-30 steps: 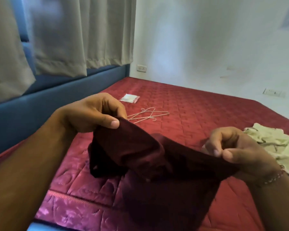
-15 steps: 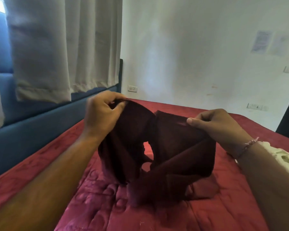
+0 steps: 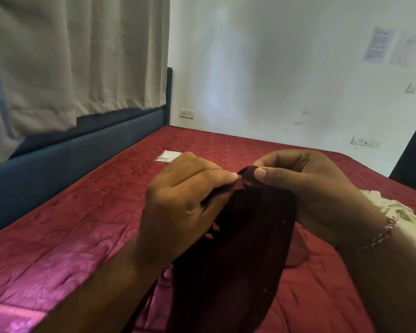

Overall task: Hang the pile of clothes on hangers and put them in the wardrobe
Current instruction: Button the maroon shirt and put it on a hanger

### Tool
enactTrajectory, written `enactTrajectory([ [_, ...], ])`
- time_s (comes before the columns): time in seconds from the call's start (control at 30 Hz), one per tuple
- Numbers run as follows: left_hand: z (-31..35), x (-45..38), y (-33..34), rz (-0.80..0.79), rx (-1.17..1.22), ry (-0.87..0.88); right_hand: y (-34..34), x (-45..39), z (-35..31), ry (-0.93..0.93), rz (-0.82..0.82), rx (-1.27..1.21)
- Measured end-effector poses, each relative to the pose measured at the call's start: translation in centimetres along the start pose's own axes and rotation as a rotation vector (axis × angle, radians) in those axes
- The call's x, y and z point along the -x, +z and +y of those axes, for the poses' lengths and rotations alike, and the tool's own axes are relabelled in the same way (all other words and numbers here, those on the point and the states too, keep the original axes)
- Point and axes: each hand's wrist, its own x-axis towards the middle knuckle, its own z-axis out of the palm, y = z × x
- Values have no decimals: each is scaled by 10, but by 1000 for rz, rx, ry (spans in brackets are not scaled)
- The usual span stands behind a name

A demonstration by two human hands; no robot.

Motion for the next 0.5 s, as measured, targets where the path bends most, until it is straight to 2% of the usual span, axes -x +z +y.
enactTrajectory([
  [0.3, 3, 11, 6, -35, -43, 30, 10, 3, 13, -60, 24, 14],
  [0.5, -1, 16, 9, -139, -4, -13, 9, 6, 14, -236, -15, 455],
])
